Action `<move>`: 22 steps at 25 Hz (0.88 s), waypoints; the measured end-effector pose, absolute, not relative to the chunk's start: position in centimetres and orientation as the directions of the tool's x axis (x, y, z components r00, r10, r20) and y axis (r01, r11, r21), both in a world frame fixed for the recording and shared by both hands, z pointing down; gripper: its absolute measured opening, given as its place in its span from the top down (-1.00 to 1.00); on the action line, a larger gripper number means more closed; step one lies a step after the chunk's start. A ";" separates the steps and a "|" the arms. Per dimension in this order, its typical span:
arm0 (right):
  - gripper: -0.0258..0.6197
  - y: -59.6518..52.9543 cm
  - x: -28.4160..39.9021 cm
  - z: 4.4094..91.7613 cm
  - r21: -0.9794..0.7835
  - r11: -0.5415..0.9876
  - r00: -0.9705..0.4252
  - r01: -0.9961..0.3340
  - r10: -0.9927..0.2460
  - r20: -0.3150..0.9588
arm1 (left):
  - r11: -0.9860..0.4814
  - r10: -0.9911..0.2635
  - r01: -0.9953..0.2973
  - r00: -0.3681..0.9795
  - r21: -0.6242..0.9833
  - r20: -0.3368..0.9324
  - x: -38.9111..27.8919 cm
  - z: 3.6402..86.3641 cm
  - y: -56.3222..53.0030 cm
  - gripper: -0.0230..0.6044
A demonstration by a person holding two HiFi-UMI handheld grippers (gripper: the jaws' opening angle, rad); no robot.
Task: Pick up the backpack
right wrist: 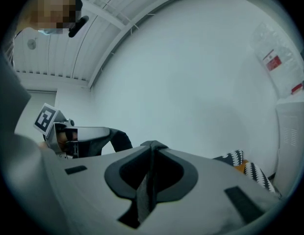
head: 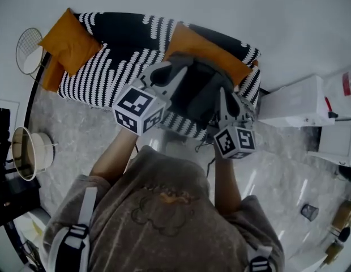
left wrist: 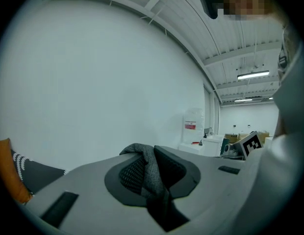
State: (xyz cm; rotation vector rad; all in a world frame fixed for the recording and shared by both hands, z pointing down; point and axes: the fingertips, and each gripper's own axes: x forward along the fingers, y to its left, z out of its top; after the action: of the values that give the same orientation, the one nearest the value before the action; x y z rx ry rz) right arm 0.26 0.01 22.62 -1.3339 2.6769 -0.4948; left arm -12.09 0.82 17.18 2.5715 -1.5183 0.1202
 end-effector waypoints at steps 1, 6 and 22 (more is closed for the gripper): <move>0.83 0.9 -0.2 22.6 -0.334 0.565 -0.612 -0.754 -0.790 0.044 | -0.473 -0.864 -0.876 0.481 0.090 0.145 -12.6 17.2 1.8 0.78; 0.83 6.1 -1.4 22.3 -0.332 0.574 -0.618 -0.749 -0.786 0.036 | -0.490 -0.858 -0.869 0.496 0.076 0.135 -13.8 17.2 7.4 0.78; 0.83 22.4 -1.6 21.4 -0.331 0.572 -0.623 -0.750 -0.780 0.064 | -0.510 -0.850 -0.858 0.514 0.067 0.116 -13.8 16.3 24.6 0.78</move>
State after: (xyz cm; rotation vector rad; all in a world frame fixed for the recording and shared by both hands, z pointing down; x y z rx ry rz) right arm -1.63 22.42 21.40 -1.3198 2.7062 -0.5044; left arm -13.85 24.57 16.35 2.6315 -1.4904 0.1038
